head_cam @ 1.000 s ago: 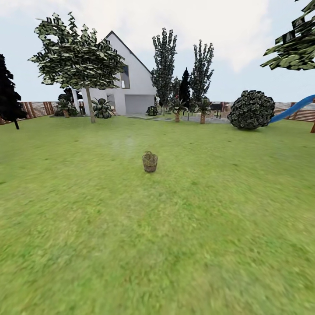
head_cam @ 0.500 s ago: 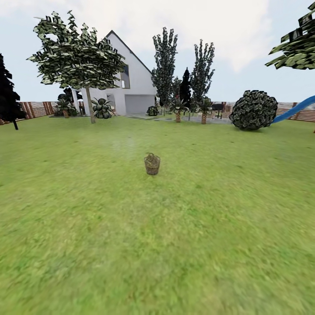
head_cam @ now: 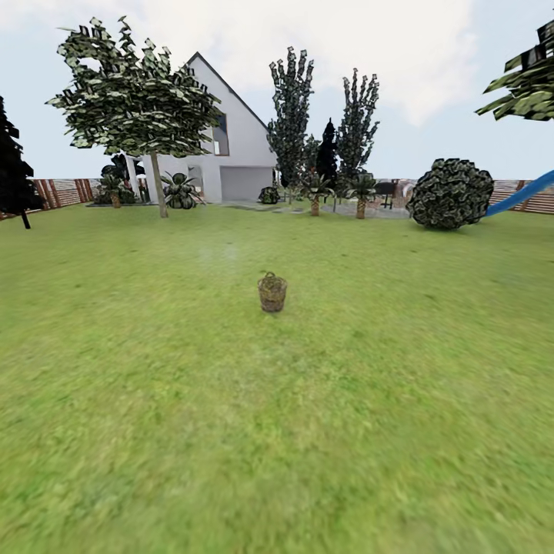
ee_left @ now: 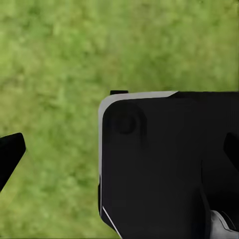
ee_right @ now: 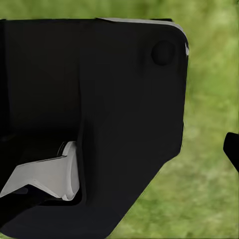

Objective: Take the three Easter eggs out of the wicker basket on the lawn in the garden, then place them on the lawn next to a single tree (choose any tree) so that all three eggs are next to the same tree and none are left in the basket.

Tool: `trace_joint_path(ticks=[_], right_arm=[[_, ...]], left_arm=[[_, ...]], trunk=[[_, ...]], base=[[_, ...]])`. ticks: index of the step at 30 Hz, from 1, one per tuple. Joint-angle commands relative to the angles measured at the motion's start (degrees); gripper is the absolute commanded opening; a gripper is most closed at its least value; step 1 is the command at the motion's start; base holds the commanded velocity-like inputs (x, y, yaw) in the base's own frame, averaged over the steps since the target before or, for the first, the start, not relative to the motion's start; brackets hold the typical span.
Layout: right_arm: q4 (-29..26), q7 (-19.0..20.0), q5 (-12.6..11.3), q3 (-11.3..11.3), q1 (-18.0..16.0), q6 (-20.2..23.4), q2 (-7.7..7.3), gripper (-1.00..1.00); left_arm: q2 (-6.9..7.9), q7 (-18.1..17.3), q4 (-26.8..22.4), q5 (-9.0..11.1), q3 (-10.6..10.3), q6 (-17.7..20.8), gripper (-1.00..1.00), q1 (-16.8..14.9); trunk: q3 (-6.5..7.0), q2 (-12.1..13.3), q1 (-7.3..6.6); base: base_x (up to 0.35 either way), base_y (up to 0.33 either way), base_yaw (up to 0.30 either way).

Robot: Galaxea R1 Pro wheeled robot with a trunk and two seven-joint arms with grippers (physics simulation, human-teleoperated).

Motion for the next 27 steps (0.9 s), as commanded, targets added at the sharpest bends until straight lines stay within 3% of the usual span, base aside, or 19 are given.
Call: trace_joint_path(ticks=[1,27], right_arm=[[0.0,0.0,0.0,0.0,0.0,-0.2,0.0,1.0],[0.0,0.0,0.0,-0.1,0.0,-0.1,0.01,1.0]], left_arm=[[0.0,0.0,0.1,0.0,0.0,-0.2,1.0,0.0],[0.0,0.0,0.1,0.0,0.0,-0.2,1.0,0.0]], trunk=[[-0.01,0.0,0.05],[-0.01,0.0,0.05]], base=[[0.317,0.169,0.0],[0.317,0.169,0.0]])
